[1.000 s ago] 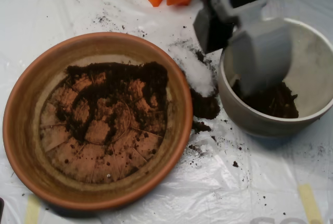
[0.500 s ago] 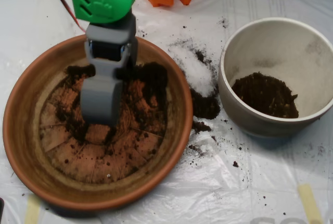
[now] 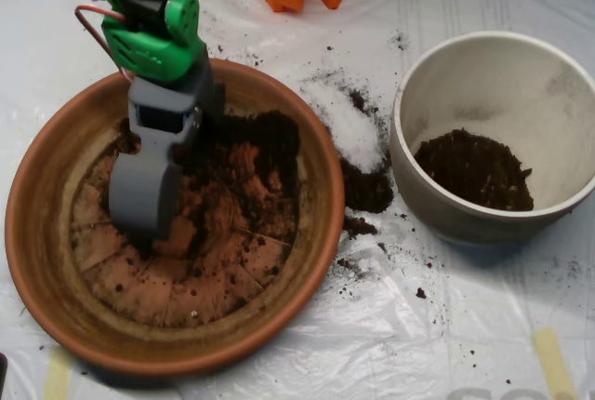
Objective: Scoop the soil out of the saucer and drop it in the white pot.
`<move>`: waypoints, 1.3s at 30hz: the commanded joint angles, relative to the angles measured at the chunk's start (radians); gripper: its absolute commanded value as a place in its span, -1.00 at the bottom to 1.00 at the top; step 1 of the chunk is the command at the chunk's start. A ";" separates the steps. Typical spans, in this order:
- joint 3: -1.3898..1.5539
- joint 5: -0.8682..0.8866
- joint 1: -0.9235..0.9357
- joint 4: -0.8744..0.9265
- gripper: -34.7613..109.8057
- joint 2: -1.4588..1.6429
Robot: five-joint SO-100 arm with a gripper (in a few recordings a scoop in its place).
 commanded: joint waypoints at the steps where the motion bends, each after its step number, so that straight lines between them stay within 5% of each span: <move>1: -0.054 -0.028 0.025 0.031 0.36 -0.015; 21: -0.575 -0.020 0.092 0.261 0.30 -0.451; 35: -0.546 -0.040 0.086 0.247 0.15 -0.437; 39: -0.454 -0.044 0.072 0.204 -0.03 -0.379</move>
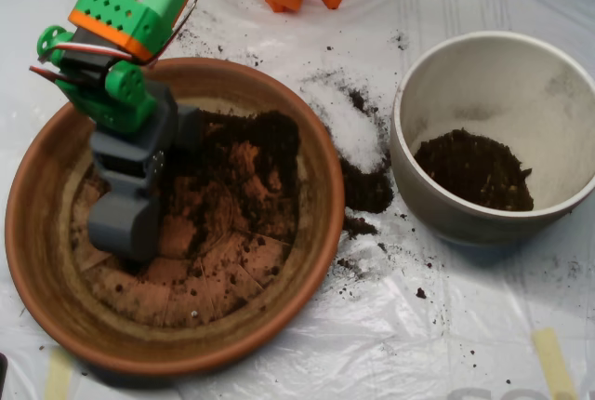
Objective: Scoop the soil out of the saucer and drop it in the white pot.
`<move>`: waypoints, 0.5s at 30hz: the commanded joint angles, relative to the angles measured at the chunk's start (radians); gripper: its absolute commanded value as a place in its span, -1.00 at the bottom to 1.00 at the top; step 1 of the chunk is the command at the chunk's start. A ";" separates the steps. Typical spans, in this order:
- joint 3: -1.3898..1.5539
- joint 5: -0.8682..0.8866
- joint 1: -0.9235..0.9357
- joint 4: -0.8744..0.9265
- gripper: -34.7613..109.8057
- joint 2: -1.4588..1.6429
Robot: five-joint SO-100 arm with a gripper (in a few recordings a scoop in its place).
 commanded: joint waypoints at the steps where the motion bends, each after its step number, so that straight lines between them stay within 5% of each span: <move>1: 0.101 -0.032 0.005 -0.018 -0.06 0.072; 15: 0.449 -0.048 -0.040 -0.199 -0.23 0.314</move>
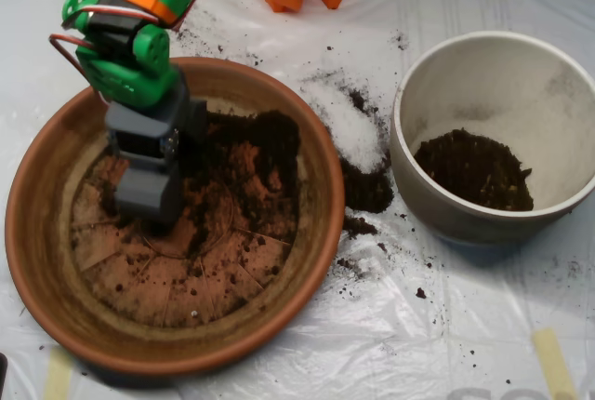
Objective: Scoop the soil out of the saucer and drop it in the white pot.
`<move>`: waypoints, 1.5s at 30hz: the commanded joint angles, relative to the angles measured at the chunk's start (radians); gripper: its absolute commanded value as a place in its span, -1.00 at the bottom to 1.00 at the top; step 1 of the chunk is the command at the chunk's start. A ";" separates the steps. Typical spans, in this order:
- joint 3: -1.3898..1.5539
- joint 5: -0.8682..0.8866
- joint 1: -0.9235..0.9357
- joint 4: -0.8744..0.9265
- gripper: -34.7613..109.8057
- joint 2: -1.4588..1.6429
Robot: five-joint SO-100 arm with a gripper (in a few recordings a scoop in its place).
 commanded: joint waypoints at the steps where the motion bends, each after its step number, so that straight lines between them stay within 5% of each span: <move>1: 0.155 -0.025 -0.009 -0.037 -0.24 0.089; 24: 0.476 -0.044 0.014 -0.321 -0.40 0.414; 45: 0.233 0.115 -0.245 -0.055 -0.53 0.643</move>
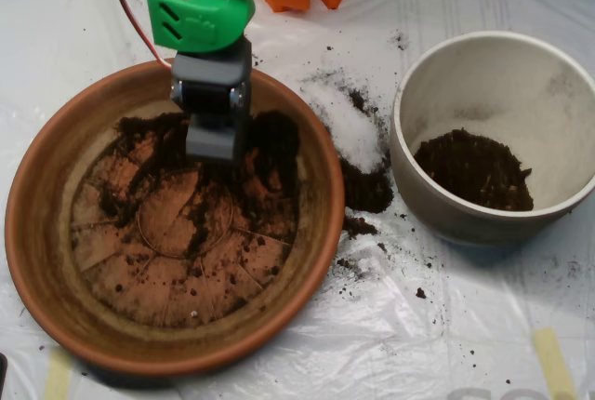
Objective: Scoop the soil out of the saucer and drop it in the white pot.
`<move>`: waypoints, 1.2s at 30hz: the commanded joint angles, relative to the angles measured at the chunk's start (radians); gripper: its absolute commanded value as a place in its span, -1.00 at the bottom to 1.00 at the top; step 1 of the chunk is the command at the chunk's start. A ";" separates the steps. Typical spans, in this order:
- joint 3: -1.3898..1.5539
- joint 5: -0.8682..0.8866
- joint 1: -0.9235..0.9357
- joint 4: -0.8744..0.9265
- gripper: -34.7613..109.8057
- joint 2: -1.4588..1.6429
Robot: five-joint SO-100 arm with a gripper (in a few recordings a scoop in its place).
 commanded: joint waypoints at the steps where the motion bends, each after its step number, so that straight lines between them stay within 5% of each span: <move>1: -0.132 0.021 -0.046 0.058 -0.53 0.155; 12: -0.393 -0.014 -0.345 0.268 -0.53 0.285; 25: -0.813 -0.074 -0.742 0.388 -0.52 -0.035; 29: -0.796 -0.032 -0.795 0.376 -0.13 -0.037; 36: -0.673 0.009 -0.770 0.327 -0.09 0.037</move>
